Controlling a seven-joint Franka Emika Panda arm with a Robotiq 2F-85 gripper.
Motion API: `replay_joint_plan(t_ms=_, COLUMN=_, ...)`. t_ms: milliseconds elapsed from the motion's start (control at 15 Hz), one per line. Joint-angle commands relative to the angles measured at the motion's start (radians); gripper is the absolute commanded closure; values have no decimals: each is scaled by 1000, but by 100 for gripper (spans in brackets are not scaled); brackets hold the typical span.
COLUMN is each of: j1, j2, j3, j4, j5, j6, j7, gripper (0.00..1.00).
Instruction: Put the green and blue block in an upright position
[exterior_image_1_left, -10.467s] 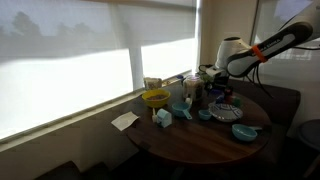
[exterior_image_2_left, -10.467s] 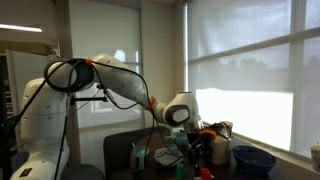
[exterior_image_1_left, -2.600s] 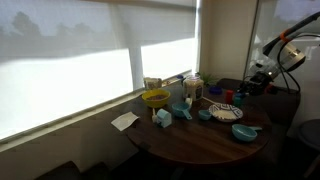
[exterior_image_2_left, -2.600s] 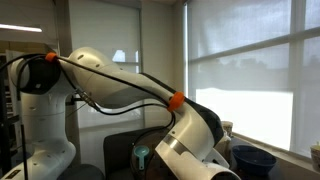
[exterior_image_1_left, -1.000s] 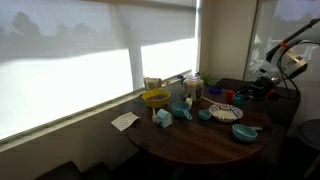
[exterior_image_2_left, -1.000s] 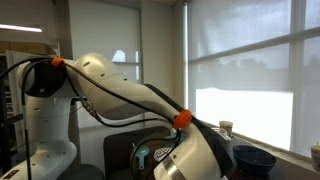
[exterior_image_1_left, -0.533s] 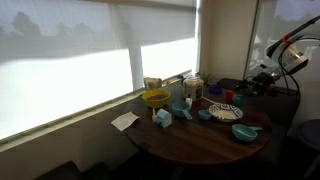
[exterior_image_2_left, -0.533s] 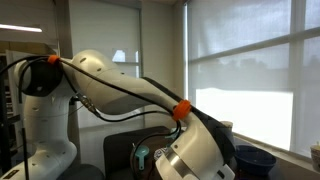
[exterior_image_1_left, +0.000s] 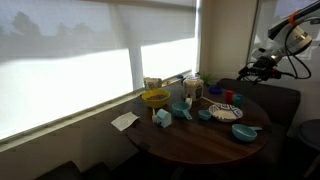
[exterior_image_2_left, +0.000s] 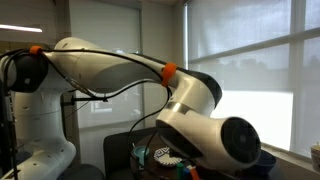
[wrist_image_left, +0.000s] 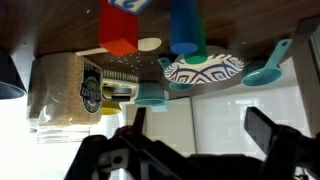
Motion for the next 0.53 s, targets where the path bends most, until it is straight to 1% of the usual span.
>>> replay_joint_plan(t_ms=0, j1=57, j2=-68, j3=49, j4=70, j5=-163, j6=33, j7=181, gripper=0)
replay_joint_plan(t_ms=67, j1=74, j2=-75, j3=63, j4=93, j5=-205, j6=31, j7=217, gripper=0)
replay_joint_plan(t_ms=267, j1=123, j2=-90, j3=108, j4=139, j5=-327, j6=83, j7=326, gripper=0)
replay_joint_plan(t_ms=467, j1=167, j2=-107, j3=148, j4=152, j5=-444, j6=199, j7=393, gripper=0)
